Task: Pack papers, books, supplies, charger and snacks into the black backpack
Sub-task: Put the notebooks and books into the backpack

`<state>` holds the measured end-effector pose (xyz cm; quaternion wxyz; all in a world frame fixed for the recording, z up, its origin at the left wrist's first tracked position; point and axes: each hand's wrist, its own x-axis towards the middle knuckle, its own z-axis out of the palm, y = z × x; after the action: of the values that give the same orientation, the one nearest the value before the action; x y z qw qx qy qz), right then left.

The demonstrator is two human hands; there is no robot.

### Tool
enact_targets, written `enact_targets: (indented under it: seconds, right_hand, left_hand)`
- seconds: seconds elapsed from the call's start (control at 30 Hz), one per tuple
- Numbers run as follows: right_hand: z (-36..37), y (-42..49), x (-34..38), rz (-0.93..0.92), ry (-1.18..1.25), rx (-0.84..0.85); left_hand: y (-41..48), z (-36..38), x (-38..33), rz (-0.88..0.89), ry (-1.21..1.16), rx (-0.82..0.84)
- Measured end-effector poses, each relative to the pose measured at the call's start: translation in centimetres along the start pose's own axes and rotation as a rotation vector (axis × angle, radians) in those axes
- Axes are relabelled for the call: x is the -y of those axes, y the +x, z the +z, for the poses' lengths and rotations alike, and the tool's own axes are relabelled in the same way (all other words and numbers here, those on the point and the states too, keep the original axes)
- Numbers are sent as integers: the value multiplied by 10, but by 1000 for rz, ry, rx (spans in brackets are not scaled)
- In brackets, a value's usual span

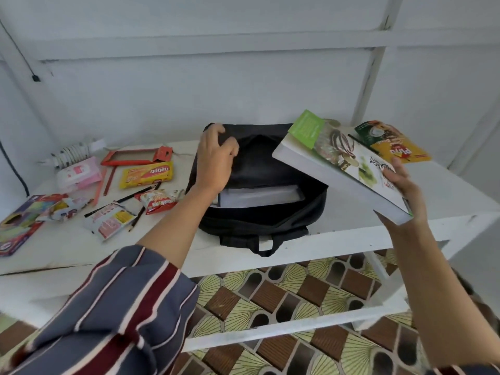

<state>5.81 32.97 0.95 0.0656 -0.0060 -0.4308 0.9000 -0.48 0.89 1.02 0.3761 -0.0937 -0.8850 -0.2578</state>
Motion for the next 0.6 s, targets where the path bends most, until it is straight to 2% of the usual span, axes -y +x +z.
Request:
enact_targets:
  seconds: [0.03, 0.13, 0.27, 0.37, 0.6]
  right_hand:
    - [-2, 2, 1, 2, 9, 22]
    - [-5, 7, 5, 16, 7, 107]
    - [-13, 21, 2, 37, -15, 126]
    - [-19, 32, -3, 58, -1, 155]
    - [-26, 38, -10, 108, -35, 118]
  left_hand:
    - [0, 4, -3, 2, 38, 47]
    - [-15, 22, 8, 243, 162, 338]
    - [-25, 21, 13, 133, 123, 659]
    - [-27, 20, 12, 113, 243, 847]
    - [2, 22, 9, 0, 219, 810]
